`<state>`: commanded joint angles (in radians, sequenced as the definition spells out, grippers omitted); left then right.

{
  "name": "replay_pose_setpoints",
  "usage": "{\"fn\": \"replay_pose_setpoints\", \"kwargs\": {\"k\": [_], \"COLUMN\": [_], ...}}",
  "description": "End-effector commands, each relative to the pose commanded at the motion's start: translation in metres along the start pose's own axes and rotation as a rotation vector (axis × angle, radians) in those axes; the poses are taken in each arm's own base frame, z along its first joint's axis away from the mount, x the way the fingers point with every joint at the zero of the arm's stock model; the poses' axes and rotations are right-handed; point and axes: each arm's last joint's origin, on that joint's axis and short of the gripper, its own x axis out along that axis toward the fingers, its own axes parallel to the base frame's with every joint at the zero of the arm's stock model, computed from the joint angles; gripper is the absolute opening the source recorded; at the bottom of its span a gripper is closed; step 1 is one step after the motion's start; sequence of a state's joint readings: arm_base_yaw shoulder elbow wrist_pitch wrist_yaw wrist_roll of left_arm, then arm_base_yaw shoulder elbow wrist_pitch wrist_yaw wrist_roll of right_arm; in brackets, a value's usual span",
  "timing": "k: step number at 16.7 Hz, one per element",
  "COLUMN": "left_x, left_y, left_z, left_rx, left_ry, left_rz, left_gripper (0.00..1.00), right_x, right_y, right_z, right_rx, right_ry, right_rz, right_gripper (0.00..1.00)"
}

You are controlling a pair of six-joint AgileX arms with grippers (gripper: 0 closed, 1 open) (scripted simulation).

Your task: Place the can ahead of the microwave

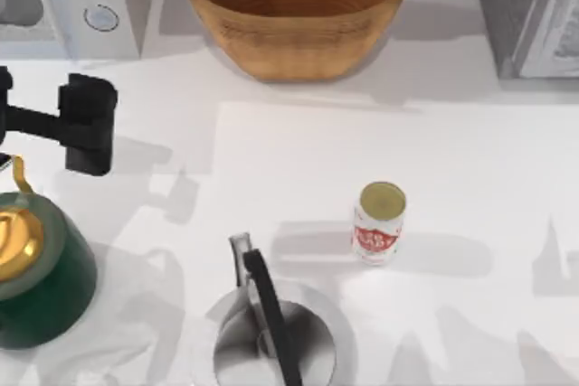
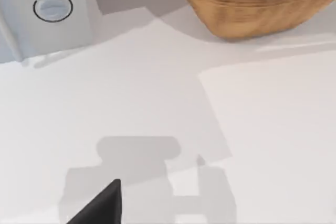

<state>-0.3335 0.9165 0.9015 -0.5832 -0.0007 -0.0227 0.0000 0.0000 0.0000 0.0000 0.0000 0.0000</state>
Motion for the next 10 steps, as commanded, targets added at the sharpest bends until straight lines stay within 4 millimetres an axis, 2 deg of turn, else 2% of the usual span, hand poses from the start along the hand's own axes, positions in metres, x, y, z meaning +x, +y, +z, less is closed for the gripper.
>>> {"fn": "replay_pose_setpoints", "kwargs": {"k": [3, 5, 7, 10], "left_x": [0.048, 0.085, 0.120, 0.163], "left_y": [-0.029, -0.056, -0.087, -0.137], "left_z": [0.056, 0.080, 0.093, 0.097], "left_rx": [0.058, 0.106, 0.157, 0.242], "left_ry": [0.244, 0.390, 0.513, 0.662], "left_rz": [-0.065, -0.099, -0.129, -0.169], "left_gripper": [1.00, 1.00, 1.00, 1.00], "right_x": [0.000, 0.000, 0.000, 0.000], "right_y": [0.000, 0.000, 0.000, 0.000], "right_z": [0.000, 0.000, 0.000, 0.000], "right_rx": [0.000, 0.000, 0.000, 0.000], "right_ry": [0.000, 0.000, 0.000, 0.000], "right_rz": [0.000, 0.000, 0.000, 0.000], "right_gripper": [1.00, 1.00, 1.00, 1.00]}}
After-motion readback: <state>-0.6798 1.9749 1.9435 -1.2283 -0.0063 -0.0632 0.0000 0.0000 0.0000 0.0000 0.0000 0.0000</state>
